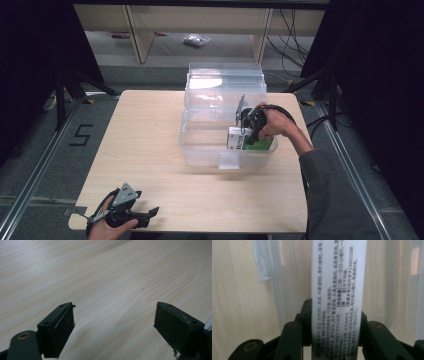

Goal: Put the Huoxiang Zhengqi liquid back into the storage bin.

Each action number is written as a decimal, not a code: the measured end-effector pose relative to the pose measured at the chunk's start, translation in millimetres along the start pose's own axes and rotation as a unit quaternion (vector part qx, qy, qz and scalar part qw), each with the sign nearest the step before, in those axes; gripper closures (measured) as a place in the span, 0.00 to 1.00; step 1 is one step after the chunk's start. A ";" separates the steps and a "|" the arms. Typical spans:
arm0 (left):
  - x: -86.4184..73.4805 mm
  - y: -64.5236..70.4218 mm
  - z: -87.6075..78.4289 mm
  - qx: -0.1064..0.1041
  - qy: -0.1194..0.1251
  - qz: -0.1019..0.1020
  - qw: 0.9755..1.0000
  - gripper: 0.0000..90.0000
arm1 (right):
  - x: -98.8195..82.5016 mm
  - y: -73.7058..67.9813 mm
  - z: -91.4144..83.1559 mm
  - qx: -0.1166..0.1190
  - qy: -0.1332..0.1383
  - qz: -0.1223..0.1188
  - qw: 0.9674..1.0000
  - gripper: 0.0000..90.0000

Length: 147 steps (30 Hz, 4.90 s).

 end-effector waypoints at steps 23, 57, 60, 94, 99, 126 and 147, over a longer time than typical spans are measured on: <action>-0.5 -0.5 1.6 -0.001 0.000 0.001 1.000 0.17 | -11.6 2.2 24.7 0.019 -0.003 0.010 1.000 0.71; -0.3 -0.6 1.1 0.001 -0.003 -0.007 1.000 0.17 | -33.6 -0.9 -39.3 -0.037 0.122 0.133 0.983 0.55; -0.6 -1.0 0.9 0.002 -0.002 -0.006 1.000 0.17 | -35.7 -5.1 -39.3 -0.042 0.129 0.142 0.981 0.52; 0.9 -2.6 -2.1 0.008 -0.014 0.007 1.000 0.17 | -64.4 -62.3 -42.4 -0.061 0.274 0.292 0.914 0.28; 0.9 -1.2 -1.5 0.004 -0.009 0.001 1.000 0.17 | -65.7 -70.3 -36.3 -0.067 0.287 0.293 0.910 0.27; 0.6 -2.6 -1.8 0.009 -0.013 0.010 1.000 0.17 | -77.8 -122.5 -22.3 -0.075 0.323 0.310 0.891 0.21; 0.9 -0.8 -1.5 0.004 -0.006 0.003 1.000 0.17 | -87.3 -152.4 7.5 -0.083 0.351 0.345 0.867 0.19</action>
Point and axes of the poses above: each handheld gripper's, and its own axes: z roughly forward along the jaws, x roughly out of its top, y roughly to its right, the point moved 2 cm from there along z, roughly forward along the jaws, and after that the axes turned 1 degree about y, right-handed, at the moved point
